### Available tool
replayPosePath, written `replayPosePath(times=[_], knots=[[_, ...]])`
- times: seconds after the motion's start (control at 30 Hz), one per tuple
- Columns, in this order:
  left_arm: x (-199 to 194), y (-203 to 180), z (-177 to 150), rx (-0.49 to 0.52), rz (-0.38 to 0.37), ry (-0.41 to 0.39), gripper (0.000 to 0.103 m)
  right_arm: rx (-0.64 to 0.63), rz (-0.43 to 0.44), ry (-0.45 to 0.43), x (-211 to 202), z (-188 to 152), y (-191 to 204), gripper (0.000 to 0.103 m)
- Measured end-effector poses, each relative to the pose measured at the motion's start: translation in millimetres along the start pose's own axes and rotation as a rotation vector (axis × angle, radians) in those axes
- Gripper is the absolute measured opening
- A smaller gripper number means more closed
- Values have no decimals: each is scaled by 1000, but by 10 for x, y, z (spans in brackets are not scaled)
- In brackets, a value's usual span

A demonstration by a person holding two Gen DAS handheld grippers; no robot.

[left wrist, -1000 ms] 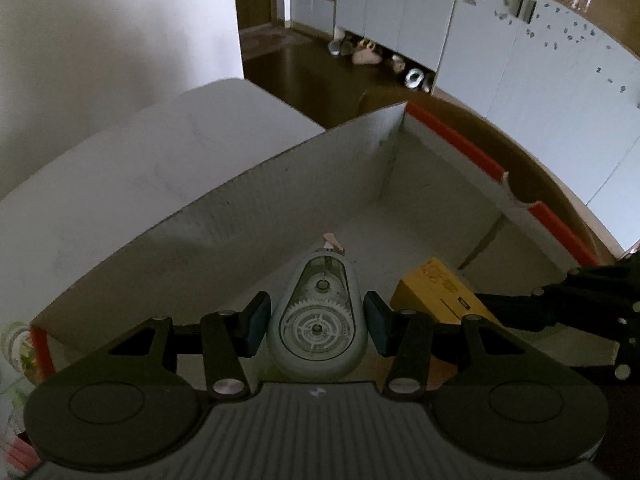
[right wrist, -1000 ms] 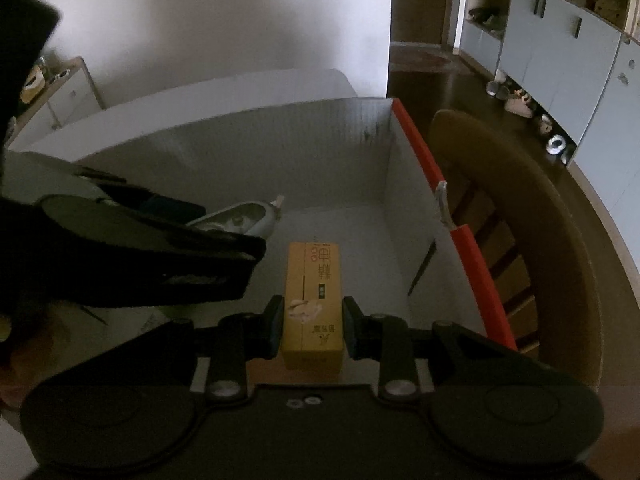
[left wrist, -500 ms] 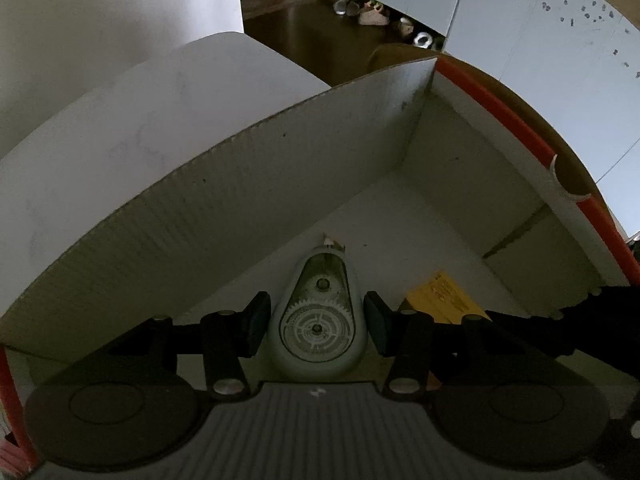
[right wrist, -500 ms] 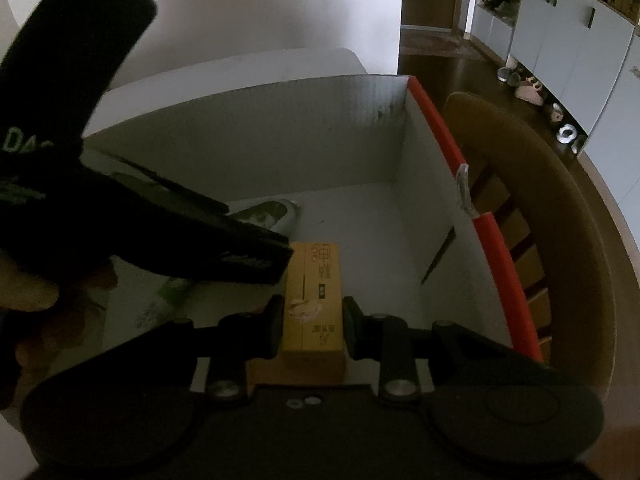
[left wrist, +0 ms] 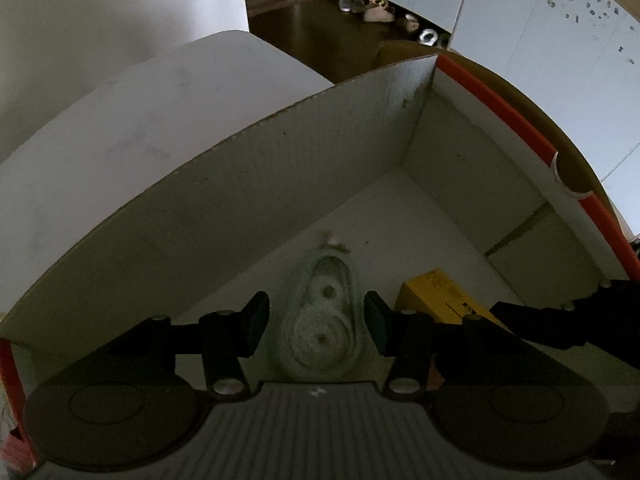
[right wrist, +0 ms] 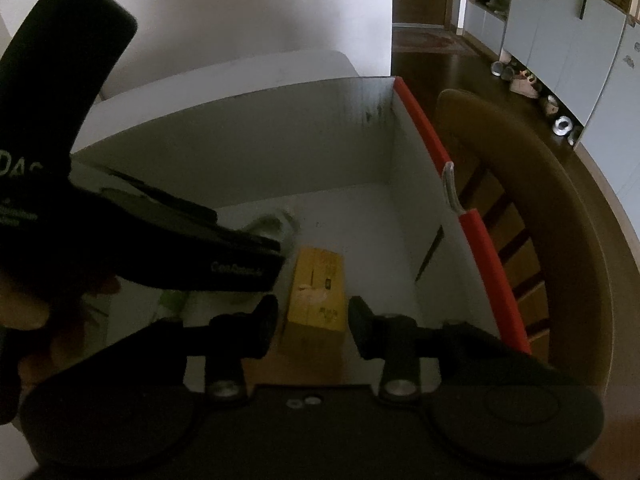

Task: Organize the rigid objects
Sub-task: 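Carry the tape roller and yellow box into the red box and release both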

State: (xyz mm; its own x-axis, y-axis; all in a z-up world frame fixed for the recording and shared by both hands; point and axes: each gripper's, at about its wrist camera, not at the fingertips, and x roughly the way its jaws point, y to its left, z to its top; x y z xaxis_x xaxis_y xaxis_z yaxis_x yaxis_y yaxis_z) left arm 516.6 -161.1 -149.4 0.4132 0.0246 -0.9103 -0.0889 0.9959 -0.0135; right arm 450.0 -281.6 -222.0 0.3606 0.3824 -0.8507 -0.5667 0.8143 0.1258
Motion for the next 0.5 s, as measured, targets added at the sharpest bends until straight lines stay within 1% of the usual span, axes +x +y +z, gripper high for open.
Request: replayPosePath(times=[0.03, 0.1, 0.3, 0.5], knots=[[-16, -14, -14, 2, 0, -2, 59, 0, 0, -4, -16, -6, -2, 43], [-61, -35, -36, 8, 7, -18, 63, 3, 3, -10, -43, -13, -7, 44], [-223, -27, -83, 3, 20, -61, 64, 3, 10, -32, -160, -47, 1, 51], [-412, 18, -155, -18, 23, -101, 64, -2, 23, -56, -311, -81, 31, 54]])
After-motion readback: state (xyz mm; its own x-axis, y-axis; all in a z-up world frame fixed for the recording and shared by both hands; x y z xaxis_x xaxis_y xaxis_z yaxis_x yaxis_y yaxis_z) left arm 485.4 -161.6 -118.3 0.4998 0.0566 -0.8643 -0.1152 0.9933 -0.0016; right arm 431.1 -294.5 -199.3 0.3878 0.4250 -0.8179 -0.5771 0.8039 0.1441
